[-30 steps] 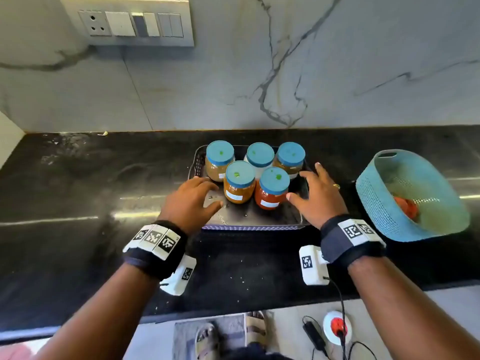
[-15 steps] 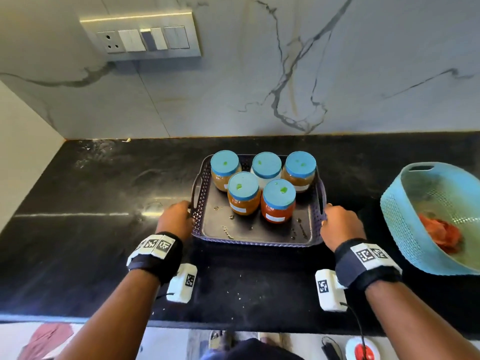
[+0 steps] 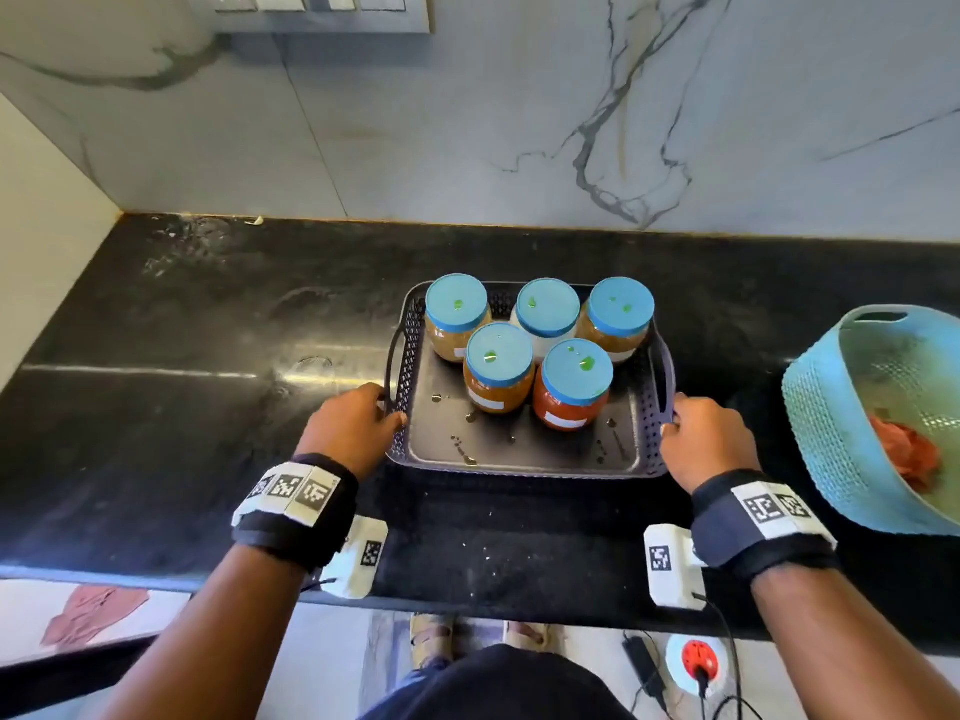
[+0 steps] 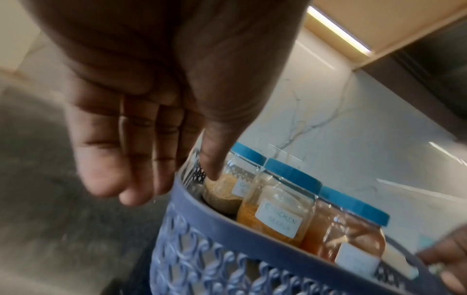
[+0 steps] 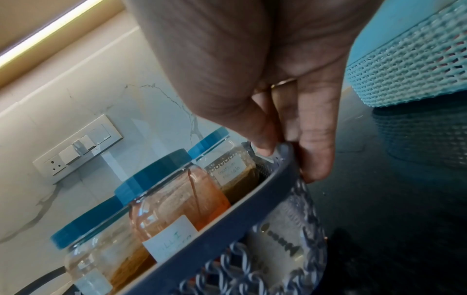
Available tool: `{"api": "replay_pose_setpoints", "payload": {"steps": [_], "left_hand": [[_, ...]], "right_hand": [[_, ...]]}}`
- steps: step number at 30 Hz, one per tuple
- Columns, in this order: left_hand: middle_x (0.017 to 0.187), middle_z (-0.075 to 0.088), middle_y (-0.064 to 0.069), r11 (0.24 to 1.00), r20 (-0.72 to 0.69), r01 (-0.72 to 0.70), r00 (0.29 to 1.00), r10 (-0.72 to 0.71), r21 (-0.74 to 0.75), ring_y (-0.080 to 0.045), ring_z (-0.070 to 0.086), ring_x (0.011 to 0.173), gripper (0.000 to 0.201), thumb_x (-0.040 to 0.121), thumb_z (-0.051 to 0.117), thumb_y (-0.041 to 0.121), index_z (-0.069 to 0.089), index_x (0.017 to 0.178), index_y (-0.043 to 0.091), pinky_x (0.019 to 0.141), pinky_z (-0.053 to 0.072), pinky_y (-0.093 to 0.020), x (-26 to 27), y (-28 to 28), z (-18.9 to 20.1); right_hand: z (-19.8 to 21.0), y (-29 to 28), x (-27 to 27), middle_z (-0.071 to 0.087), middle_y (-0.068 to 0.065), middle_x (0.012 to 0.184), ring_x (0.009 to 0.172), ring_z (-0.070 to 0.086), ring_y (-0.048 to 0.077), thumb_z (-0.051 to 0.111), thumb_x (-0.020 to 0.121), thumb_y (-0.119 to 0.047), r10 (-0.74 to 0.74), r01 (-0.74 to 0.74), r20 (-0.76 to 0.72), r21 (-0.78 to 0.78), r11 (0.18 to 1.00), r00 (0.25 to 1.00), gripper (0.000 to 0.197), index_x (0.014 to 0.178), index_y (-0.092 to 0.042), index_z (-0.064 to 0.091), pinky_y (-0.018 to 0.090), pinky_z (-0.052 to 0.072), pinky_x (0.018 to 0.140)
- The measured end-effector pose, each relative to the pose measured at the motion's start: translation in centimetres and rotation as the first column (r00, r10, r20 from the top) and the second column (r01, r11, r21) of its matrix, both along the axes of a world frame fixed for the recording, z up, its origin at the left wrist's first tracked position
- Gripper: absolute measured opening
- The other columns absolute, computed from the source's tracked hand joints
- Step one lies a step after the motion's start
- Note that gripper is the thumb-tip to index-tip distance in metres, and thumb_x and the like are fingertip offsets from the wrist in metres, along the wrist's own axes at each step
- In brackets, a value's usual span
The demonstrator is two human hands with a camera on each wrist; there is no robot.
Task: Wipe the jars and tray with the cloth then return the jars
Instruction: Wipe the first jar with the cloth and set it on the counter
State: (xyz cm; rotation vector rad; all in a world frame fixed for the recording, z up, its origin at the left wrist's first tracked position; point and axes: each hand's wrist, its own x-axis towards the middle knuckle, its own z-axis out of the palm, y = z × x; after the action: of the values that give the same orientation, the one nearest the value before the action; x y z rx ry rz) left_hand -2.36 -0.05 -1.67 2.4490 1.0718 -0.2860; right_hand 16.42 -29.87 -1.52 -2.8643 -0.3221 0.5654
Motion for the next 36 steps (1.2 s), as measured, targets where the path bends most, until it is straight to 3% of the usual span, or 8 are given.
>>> {"api": "replay_pose_setpoints", "payload": {"steps": [7, 11, 16, 22, 24, 28, 33, 36], "left_hand": [[0.117, 0.066, -0.013, 0.964, -0.211, 0.145, 0.973, -0.098, 0.222, -0.035, 0.066, 0.106, 0.055, 0.094, 0.051, 0.066, 0.061, 0.112, 0.015, 0.083, 0.05, -0.04, 1.8, -1.7, 3.0], [0.112, 0.072, -0.01, 0.947, -0.116, 0.238, 0.969, -0.217, 0.218, -0.034, 0.068, 0.102, 0.048, 0.094, 0.05, 0.066, 0.062, 0.109, 0.022, 0.078, 0.051, -0.038, 3.9, -4.2, 5.7], [0.098, 0.077, 0.001, 0.931, 0.207, 0.357, 0.908, -0.365, 0.079, -0.028, 0.071, 0.095, 0.02, 0.093, 0.07, 0.025, 0.071, 0.112, 0.025, 0.078, 0.05, -0.035, 8.5, -9.5, 7.8], [0.09, 0.074, 0.008, 0.794, 0.453, 0.607, 0.715, -0.533, -0.024, -0.017, 0.069, 0.078, 0.038, 0.083, 0.073, -0.003, 0.073, 0.112, 0.02, 0.08, 0.052, -0.03, 14.3, -16.2, 7.6], [0.096, 0.074, 0.008, 0.767, 0.512, 0.642, 0.654, -0.557, 0.015, -0.015, 0.07, 0.085, 0.036, 0.087, 0.072, 0.004, 0.072, 0.119, 0.021, 0.081, 0.051, -0.028, 15.6, -17.8, 7.4], [0.105, 0.073, 0.009, 0.709, 0.56, 0.704, 0.574, -0.597, 0.034, -0.01, 0.066, 0.087, 0.034, 0.09, 0.077, 0.022, 0.069, 0.123, 0.025, 0.079, 0.044, -0.022, 17.4, -19.7, 7.5], [0.094, 0.069, 0.011, 0.697, 0.531, 0.714, 0.565, -0.632, 0.069, -0.012, 0.066, 0.08, 0.03, 0.087, 0.08, 0.024, 0.073, 0.116, 0.022, 0.077, 0.049, -0.026, 18.9, -19.3, 7.4], [0.087, 0.064, 0.018, 0.732, 0.523, 0.68, 0.605, -0.6, 0.052, -0.011, 0.066, 0.077, 0.024, 0.087, 0.08, 0.024, 0.075, 0.111, 0.022, 0.071, 0.041, -0.009, 19.2, -18.0, 7.5]], "right_hand": [[0.2, -1.0, 0.3, 0.07, 0.018, 0.105, 0.094, 0.063, 0.042, 0.052, 0.098, -0.027, -0.066, 0.072, -0.06, 0.108, 0.992, 0.996, 0.022, 0.098, -0.014, 0.07, 0.036, 0.047, 0.073], [1.8, -2.2, 0.0, 0.073, 0.01, 0.109, 0.1, 0.066, 0.038, 0.057, 0.095, -0.034, -0.063, 0.084, -0.111, 0.195, 0.977, 0.992, 0.023, 0.103, -0.021, 0.074, 0.039, 0.054, 0.082], [4.0, -5.0, 0.8, 0.076, 0.005, 0.101, 0.098, 0.068, 0.031, 0.062, 0.091, -0.039, -0.081, 0.1, -0.081, 0.28, 0.955, 0.993, 0.026, 0.1, -0.019, 0.076, 0.043, 0.056, 0.089], [8.2, -10.1, 4.7, 0.072, 0.0, 0.079, 0.079, 0.068, 0.024, 0.065, 0.092, -0.038, -0.097, 0.081, 0.031, 0.334, 0.939, 0.995, 0.025, 0.089, -0.016, 0.074, 0.036, 0.054, 0.08], [9.7, -12.2, 7.8, 0.068, -0.001, 0.073, 0.074, 0.065, 0.024, 0.063, 0.09, -0.035, -0.107, 0.066, 0.141, 0.268, 0.961, 0.984, 0.022, 0.08, -0.017, 0.072, 0.037, 0.054, 0.077], [11.9, -14.6, 14.0, 0.075, 0.009, 0.105, 0.097, 0.069, 0.034, 0.067, 0.089, -0.027, -0.04, 0.059, 0.239, -0.073, 0.996, 0.97, 0.017, 0.101, -0.019, 0.077, 0.038, 0.057, 0.088], [9.3, -14.3, 17.4, 0.072, 0.012, 0.101, 0.084, 0.065, 0.031, 0.075, 0.085, -0.027, 0.138, -0.109, 0.058, -0.357, 0.928, 0.989, 0.026, 0.106, -0.011, 0.073, 0.034, 0.054, 0.077], [6.6, -15.1, 18.6, 0.067, 0.016, 0.113, 0.09, 0.059, 0.027, 0.078, 0.085, -0.015, 0.04, -0.07, -0.106, -0.296, 0.953, 0.994, 0.038, 0.12, -0.004, 0.067, 0.028, 0.045, 0.078]]}}
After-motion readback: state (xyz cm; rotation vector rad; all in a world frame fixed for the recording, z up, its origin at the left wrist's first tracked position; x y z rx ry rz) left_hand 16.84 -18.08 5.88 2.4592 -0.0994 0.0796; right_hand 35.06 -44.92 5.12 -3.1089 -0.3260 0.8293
